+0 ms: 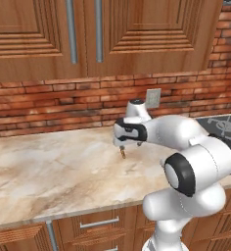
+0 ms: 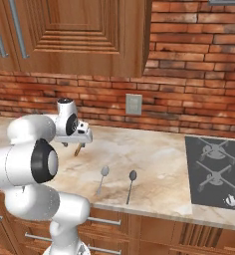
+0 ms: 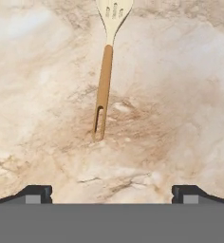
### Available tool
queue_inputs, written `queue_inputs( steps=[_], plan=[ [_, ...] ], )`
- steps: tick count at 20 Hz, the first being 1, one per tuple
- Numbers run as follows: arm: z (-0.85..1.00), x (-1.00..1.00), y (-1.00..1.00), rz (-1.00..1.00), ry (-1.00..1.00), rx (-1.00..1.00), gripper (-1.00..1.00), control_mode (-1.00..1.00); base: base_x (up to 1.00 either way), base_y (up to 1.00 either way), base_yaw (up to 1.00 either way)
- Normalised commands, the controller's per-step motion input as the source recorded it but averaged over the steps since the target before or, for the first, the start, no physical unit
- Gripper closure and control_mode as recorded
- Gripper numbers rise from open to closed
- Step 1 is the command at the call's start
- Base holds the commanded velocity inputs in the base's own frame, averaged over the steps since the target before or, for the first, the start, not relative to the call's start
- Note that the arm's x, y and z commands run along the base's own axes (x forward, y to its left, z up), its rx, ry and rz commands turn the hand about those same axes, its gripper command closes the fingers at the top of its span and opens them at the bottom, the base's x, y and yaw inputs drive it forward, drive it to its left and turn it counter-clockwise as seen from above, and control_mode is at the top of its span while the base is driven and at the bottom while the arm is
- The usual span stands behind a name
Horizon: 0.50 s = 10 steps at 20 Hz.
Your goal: Organize the utensils by type. Pick up the wooden spoons from the counter and place them in the open cabinet. Then pick up the metallic utensils from the counter and place them in the open drawer.
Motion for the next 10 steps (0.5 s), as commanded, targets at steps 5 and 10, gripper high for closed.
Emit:
queue_inputs(
  steps=[5,10],
  plan=[
    [-0.25,0.41,0.07,0.0,0.0,0.0,-1.0,-1.0,0.0,0.0,0.0],
    [-0.19,0.41,0.01,0.0,0.0,0.0,-1.0,-1.0,0.0,0.0,0.0]
  ],
)
